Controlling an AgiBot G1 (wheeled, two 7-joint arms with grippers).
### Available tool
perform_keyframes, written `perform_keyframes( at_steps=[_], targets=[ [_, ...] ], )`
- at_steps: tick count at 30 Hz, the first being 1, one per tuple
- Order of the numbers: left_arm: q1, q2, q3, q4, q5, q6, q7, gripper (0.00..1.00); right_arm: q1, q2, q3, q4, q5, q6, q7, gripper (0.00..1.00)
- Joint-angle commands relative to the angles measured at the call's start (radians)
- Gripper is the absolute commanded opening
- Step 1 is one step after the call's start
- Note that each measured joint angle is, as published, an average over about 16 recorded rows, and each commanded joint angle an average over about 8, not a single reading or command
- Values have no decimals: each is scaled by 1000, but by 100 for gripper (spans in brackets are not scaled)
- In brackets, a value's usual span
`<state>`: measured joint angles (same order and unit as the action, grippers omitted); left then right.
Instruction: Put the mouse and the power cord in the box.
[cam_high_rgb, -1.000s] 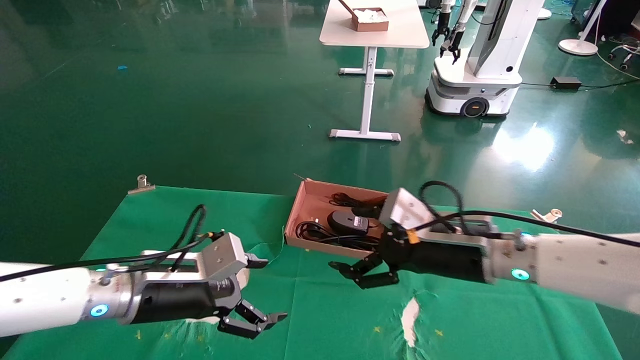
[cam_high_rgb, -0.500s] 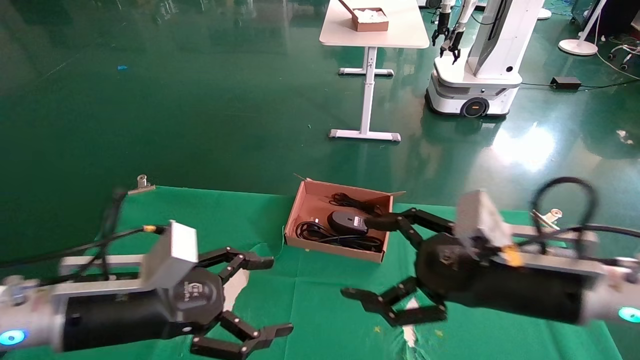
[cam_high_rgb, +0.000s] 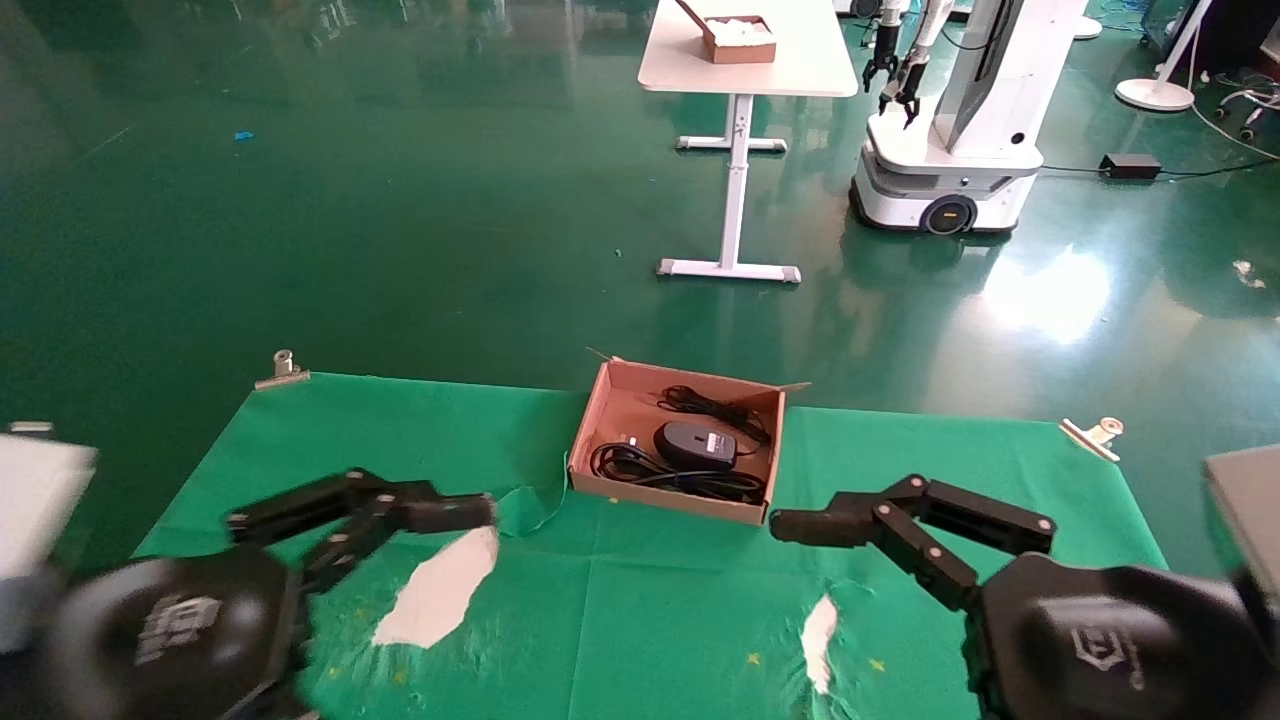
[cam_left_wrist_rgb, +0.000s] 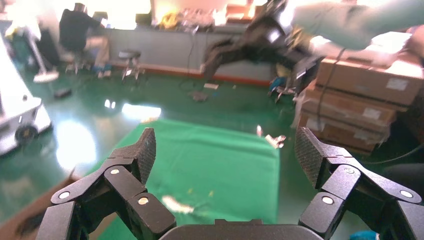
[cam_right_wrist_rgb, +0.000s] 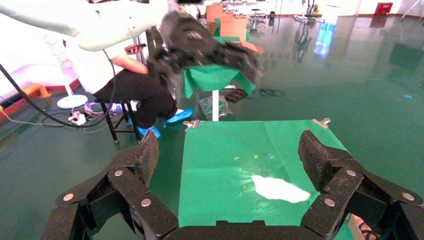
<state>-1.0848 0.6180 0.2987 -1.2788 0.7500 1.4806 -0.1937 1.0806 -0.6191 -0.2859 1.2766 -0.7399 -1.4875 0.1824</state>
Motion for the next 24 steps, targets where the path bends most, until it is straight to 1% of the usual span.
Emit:
perform_keyframes(
  at_steps=[1,5,24],
  targets=[
    [19,-13,-36,-11,-36,28,8,100,-12,16,13,16,24,-18,6,100],
    [32,-21,-58,-17,-60,45,13,100,-17,22,18,21,36,-25,6,100],
    [15,-10,-27,-8,-28,21,7,100,-9,11,9,10,15,-12,5,100]
  ],
)
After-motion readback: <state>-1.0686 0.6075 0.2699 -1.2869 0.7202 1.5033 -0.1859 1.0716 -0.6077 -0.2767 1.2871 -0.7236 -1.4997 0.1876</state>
